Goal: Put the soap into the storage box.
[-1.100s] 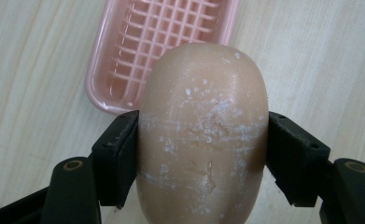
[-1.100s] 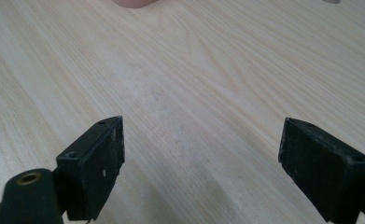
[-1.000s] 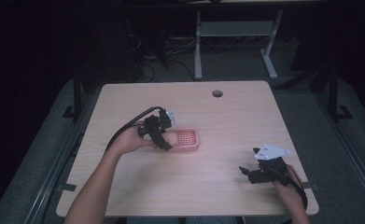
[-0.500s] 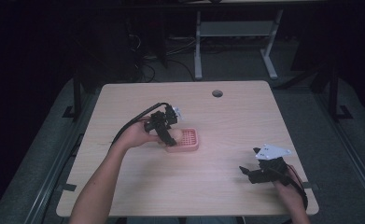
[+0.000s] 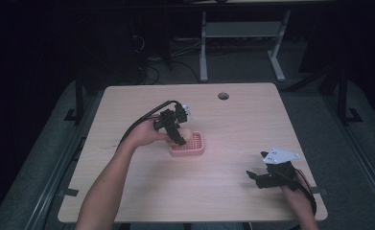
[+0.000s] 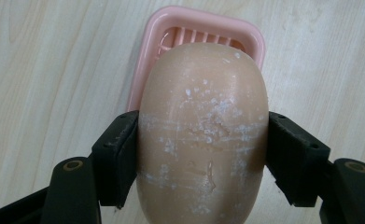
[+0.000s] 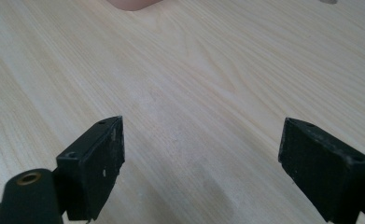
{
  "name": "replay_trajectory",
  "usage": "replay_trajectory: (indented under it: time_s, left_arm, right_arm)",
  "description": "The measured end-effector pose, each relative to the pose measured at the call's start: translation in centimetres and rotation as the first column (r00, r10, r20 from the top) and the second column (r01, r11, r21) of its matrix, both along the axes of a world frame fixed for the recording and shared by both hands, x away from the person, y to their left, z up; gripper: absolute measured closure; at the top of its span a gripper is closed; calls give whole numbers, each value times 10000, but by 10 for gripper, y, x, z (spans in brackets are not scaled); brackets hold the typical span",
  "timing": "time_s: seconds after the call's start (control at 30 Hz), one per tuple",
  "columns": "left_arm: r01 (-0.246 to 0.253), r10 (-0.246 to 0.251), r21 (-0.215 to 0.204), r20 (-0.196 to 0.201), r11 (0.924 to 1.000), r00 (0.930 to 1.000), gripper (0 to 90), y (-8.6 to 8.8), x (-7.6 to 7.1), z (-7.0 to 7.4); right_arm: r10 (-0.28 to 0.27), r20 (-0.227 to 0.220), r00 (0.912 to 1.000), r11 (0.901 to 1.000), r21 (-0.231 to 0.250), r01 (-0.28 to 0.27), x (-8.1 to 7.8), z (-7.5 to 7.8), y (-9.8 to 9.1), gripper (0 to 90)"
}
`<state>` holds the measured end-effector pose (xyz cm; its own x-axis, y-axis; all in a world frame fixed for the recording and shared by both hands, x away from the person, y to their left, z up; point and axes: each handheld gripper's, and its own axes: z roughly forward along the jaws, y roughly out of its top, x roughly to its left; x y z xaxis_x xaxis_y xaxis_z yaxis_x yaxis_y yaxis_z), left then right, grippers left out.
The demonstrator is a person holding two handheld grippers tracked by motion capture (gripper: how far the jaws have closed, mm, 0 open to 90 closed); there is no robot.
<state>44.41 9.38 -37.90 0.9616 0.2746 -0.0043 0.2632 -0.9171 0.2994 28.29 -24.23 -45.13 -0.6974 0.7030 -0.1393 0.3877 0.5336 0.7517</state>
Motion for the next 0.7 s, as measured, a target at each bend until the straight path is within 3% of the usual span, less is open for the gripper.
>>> replay_trajectory:
  time_s: [0.7]
  left_arm:
    - [96, -90, 289, -211, 9995, 9997, 316, -17, 10, -14]
  right_arm:
    - [5, 3, 10000, 10000, 10, -5, 0, 0, -1, 138]
